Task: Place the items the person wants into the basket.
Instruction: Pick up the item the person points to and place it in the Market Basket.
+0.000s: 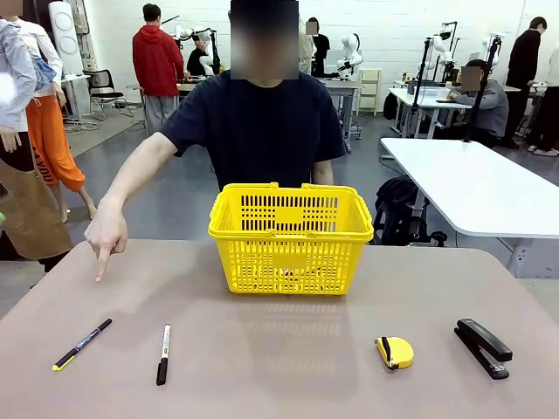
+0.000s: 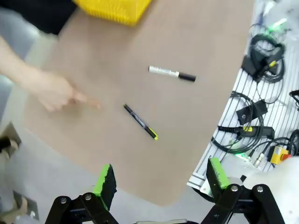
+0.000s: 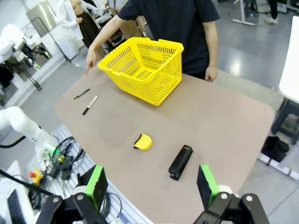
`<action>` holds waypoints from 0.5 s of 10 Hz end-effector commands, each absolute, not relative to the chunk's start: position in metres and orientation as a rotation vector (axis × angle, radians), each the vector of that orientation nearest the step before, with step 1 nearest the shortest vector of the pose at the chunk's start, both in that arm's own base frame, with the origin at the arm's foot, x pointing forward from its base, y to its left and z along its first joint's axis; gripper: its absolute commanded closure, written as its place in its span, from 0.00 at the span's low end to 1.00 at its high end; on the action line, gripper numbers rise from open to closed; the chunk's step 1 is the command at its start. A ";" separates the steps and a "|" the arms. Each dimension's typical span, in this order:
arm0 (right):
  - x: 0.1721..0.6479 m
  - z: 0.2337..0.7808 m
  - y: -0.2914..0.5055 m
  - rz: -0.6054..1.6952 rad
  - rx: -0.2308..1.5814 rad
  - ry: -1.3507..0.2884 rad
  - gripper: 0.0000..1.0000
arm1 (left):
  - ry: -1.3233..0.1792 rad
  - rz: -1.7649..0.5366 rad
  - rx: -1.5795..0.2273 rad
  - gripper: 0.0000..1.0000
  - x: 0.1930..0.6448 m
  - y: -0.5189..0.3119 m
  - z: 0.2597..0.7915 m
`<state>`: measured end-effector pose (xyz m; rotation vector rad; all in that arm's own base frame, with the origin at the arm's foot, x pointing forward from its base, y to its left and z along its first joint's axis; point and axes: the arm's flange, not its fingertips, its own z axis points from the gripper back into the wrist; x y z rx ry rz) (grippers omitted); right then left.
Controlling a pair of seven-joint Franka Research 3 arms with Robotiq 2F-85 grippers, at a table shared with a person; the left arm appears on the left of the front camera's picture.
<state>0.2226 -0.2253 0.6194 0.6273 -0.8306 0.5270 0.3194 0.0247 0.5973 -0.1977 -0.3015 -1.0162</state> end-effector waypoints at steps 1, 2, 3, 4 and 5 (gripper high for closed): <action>0.225 0.621 -0.225 0.537 0.653 -0.861 0.00 | -0.229 -0.872 -0.140 0.00 0.332 0.003 0.548; 0.225 0.621 -0.225 0.537 0.653 -0.861 0.00 | -0.182 -0.834 -0.115 0.00 0.338 -0.009 0.532; 0.225 0.621 -0.225 0.537 0.653 -0.861 0.00 | -0.168 -0.796 -0.124 0.00 0.340 -0.021 0.513; 0.225 0.621 -0.225 0.537 0.653 -0.861 0.00 | -0.156 -0.758 -0.138 0.00 0.346 -0.031 0.494; 0.225 0.621 -0.225 0.537 0.653 -0.861 0.00 | -0.132 -0.752 -0.156 0.00 0.355 -0.033 0.482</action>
